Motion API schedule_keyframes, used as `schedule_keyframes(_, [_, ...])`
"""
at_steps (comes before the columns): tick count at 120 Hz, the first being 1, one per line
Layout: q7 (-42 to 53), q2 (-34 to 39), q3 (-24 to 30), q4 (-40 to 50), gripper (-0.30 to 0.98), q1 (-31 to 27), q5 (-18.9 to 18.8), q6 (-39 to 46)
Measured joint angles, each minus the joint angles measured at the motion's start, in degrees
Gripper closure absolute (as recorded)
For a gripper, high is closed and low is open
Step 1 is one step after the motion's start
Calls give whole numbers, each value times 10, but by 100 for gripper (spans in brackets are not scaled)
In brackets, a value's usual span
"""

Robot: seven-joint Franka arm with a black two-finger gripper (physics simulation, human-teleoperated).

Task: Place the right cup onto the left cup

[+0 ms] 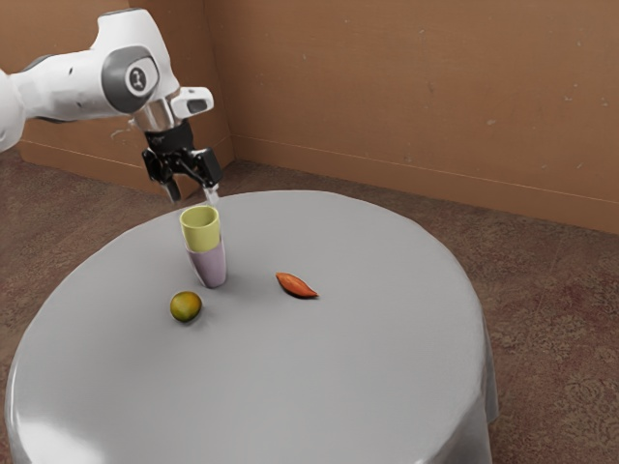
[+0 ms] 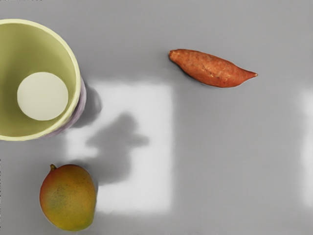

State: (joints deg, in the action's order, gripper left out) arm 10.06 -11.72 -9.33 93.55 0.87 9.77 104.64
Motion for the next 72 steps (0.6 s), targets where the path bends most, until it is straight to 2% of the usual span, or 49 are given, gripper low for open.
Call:
schedule_keyframes(37, [3, 74, 8, 3, 0, 15, -36, -36])
schedule_keyframes(72, [4, 85, 8, 2, 0, 14, -42, -54])
